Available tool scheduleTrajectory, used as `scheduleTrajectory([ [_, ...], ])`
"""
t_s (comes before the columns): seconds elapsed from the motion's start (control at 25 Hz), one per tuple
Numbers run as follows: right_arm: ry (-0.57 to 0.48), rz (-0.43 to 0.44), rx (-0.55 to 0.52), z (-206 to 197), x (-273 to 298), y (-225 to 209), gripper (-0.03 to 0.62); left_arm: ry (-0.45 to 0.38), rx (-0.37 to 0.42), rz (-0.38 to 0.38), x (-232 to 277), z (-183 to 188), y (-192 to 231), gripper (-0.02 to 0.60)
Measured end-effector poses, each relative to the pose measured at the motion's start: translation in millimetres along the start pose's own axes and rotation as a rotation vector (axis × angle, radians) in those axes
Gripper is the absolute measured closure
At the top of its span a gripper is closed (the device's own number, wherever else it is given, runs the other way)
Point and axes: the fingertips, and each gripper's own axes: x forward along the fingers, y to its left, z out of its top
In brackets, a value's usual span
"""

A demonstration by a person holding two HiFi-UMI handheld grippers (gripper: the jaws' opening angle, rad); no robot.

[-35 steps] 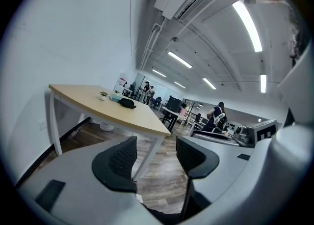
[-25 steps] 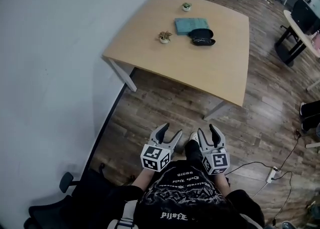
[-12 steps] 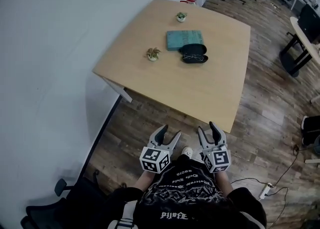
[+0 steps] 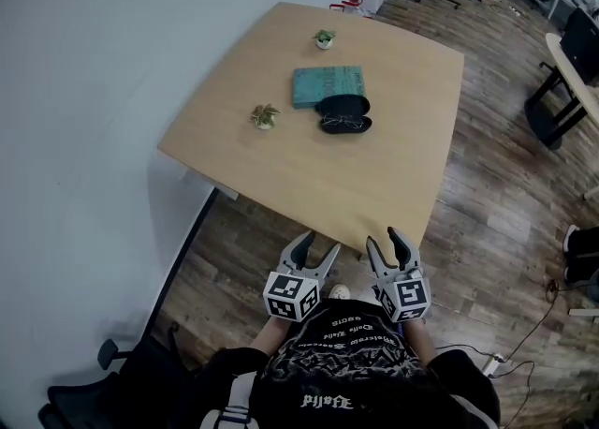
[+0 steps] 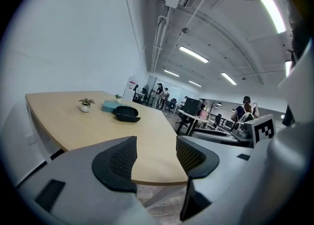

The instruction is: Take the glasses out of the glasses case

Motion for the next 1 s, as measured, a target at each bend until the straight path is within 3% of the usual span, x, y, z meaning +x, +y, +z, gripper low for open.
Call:
scheduleTrajectory([
  [0.52,0.090,0.025,0.029,-12,17,-26,0.373,0.026,0.027,-0.034,49,9,-8,0.324],
  [1.0,0.116,-0.063,0.038,3,84,-50,0.373,0.042,0.082,-0.110,110,49,41,0.324],
])
